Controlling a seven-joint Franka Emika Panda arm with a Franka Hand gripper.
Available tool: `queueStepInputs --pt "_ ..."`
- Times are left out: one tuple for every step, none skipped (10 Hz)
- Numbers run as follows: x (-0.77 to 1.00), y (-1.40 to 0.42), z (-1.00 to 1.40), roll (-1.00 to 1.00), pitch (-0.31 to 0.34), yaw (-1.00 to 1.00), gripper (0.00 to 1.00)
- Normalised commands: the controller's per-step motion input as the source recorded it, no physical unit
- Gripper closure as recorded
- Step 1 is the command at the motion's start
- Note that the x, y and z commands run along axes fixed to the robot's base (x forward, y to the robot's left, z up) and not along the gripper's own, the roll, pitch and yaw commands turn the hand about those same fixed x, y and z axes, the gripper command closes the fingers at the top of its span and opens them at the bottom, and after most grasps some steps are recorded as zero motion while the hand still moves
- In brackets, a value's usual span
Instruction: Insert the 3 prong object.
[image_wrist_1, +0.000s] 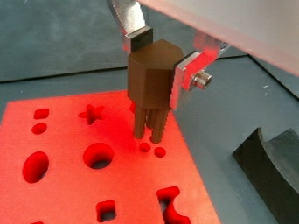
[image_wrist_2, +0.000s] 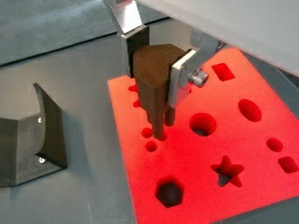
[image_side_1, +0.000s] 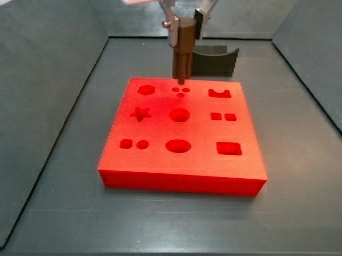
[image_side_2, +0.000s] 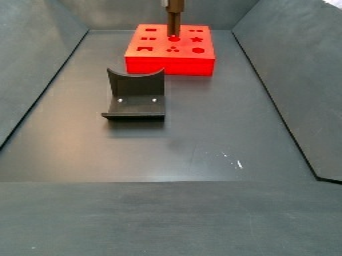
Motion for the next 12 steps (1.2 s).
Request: queueStepInputs --pt "0.28 0.00 -0.07 0.34 -0.039 -0.21 1.00" --pt "0.06 0.16 -0.03 0.24 -0.041 -0.27 1.00" --pt "0.00 0.16 0.00 0.06 -0.004 -0.10 1.00" --pt "0.00 0.09 -0.10 -0.01 0.000 0.00 1.00" --pt "-0.12 0.00 -0.39 -0.09 -0.011 0.00 1.00" --pt "0.00 0.08 -0.38 -0.26 -0.029 0.01 1.00" --pt "0.00 0.20 -0.22 -0.47 -0.027 0.07 1.00" --pt "0.00 0.21 -0.09 -0.50 -0.047 0.08 1.00" --pt "-0.08 0.06 0.00 -0.18 -0.027 0.00 1.00" --pt "-0.07 0.03 -0.02 -0.13 -0.050 0.00 1.00" --pt "-0.09 0.00 -0.01 -0.12 -0.044 0.01 1.00" --pt "-0.04 -0.04 -0.03 0.00 -0.030 0.00 1.00"
